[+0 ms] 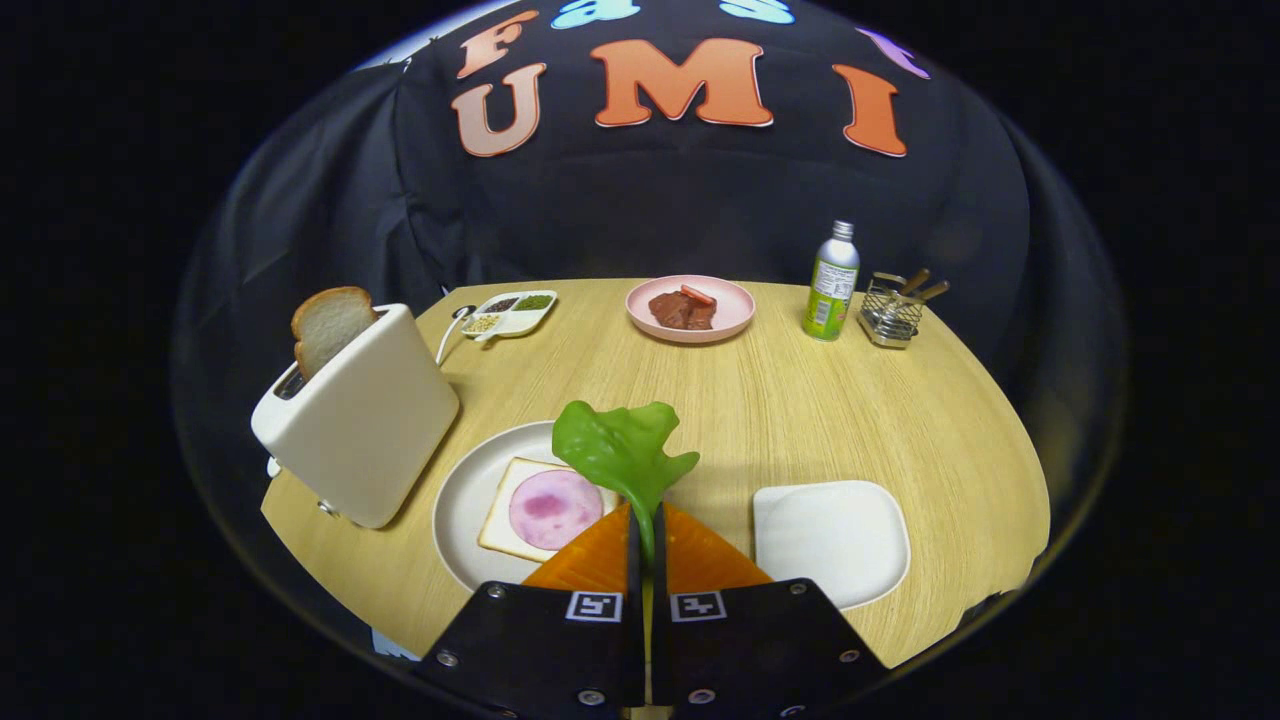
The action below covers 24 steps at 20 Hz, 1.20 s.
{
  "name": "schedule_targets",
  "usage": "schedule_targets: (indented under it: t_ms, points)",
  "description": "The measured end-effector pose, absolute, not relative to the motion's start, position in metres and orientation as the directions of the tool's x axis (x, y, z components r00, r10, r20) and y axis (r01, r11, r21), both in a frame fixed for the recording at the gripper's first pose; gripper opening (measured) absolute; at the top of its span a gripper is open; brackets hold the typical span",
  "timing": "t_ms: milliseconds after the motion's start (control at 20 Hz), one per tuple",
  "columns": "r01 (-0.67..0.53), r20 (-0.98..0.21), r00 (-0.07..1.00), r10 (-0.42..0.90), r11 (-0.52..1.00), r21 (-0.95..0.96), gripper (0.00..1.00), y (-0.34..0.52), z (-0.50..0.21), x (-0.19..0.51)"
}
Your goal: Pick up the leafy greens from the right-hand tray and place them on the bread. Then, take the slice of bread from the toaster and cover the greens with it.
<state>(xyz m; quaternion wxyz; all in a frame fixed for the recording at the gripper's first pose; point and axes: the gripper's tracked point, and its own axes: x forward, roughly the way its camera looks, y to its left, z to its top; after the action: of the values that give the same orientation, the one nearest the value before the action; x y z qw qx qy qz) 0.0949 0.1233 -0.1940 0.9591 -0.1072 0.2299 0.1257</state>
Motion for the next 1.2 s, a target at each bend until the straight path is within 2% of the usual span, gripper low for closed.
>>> schedule_targets:
  t_ms: [500, 950, 1200]
  points:
    - [-0.334, -0.486, 0.841, 0.237, 0.935, -0.121, 0.03, 0.189, -0.212, 0.087]
    - [-0.307, -0.532, 0.826, 0.188, 0.941, -0.144, 0.03, 0.195, -0.239, 0.1]
    - [-0.295, -0.538, 0.824, 0.178, 0.945, -0.138, 0.2, 0.189, -0.242, 0.098]
